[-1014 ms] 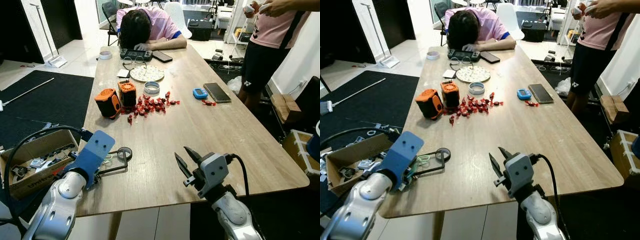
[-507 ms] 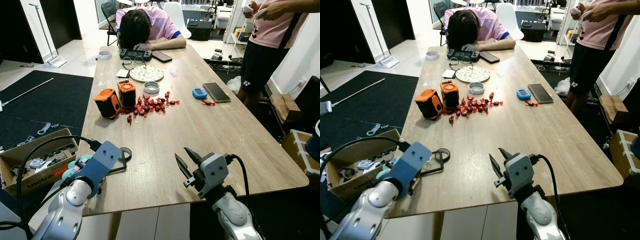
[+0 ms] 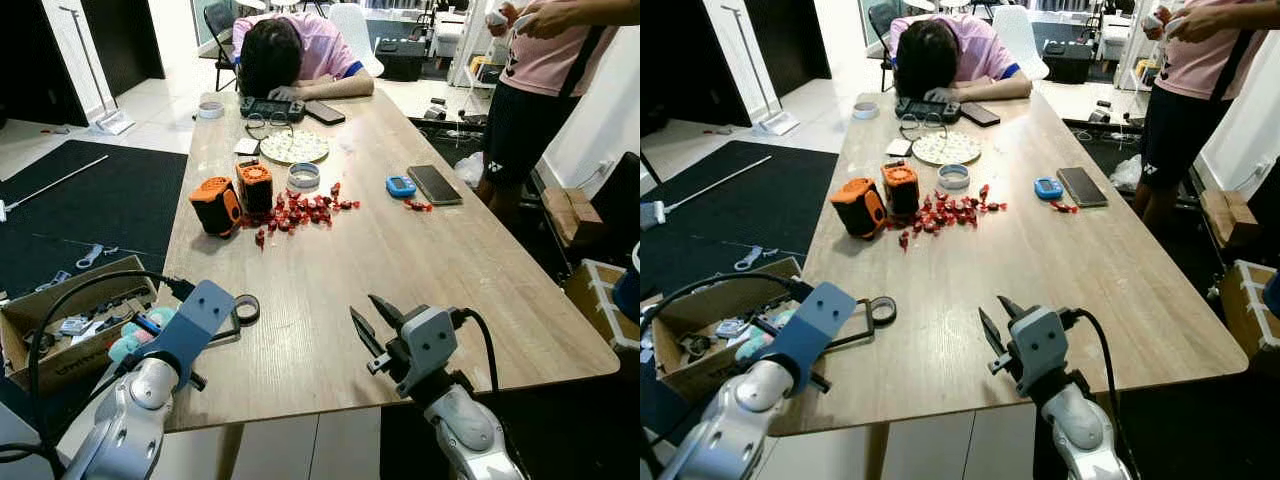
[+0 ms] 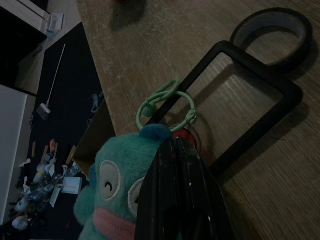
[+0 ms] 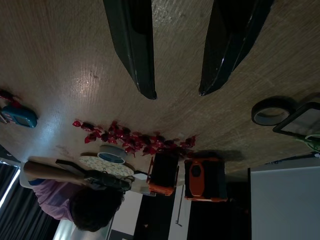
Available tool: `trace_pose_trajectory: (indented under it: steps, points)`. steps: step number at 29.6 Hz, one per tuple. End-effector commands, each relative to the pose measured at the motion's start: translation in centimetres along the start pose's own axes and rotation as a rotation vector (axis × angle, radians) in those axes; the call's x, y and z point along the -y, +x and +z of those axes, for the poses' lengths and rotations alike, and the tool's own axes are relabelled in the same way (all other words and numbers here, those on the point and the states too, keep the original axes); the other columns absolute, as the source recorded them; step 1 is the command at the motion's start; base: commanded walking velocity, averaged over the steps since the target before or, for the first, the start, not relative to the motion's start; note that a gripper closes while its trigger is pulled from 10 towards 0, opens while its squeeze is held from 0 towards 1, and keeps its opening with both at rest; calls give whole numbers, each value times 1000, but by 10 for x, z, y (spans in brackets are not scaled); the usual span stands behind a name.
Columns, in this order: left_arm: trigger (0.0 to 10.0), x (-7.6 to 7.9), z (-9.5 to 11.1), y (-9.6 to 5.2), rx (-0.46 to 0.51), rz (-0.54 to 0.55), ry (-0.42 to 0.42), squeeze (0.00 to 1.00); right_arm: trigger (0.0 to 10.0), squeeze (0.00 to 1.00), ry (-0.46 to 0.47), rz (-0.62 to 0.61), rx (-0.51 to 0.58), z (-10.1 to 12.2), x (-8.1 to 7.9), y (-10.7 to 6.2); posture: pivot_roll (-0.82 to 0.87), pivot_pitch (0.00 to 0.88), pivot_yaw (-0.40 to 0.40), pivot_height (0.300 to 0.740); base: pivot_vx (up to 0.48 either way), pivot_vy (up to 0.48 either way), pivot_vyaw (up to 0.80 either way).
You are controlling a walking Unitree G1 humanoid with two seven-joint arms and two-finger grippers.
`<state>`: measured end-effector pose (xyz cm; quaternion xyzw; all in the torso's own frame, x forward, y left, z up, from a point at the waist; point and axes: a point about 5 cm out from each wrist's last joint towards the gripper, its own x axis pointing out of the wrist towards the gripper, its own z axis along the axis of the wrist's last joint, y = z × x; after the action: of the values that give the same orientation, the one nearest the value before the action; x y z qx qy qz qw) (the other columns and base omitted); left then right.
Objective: Hang keys on a hook
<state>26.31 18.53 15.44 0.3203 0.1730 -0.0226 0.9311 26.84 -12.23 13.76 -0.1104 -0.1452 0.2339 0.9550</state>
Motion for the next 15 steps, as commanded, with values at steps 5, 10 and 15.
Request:
trace_pose_trajectory:
  steps: [5,10,15]
  points:
    - [0,0,12,-3,96,-12,-83,0,10000,0,9,2,-10,-1,0,-1,85,133,-2,740,0,0,0]
    - [10000,-4,53,-23,399,-137,-273,0,10000,0,9,-1,-10,-2,0,0,85,124,0,740,0,0,0]
    - [10000,2,61,-34,477,-247,-291,0,10000,0,9,-2,-9,-2,1,0,85,122,-1,740,0,0,0]
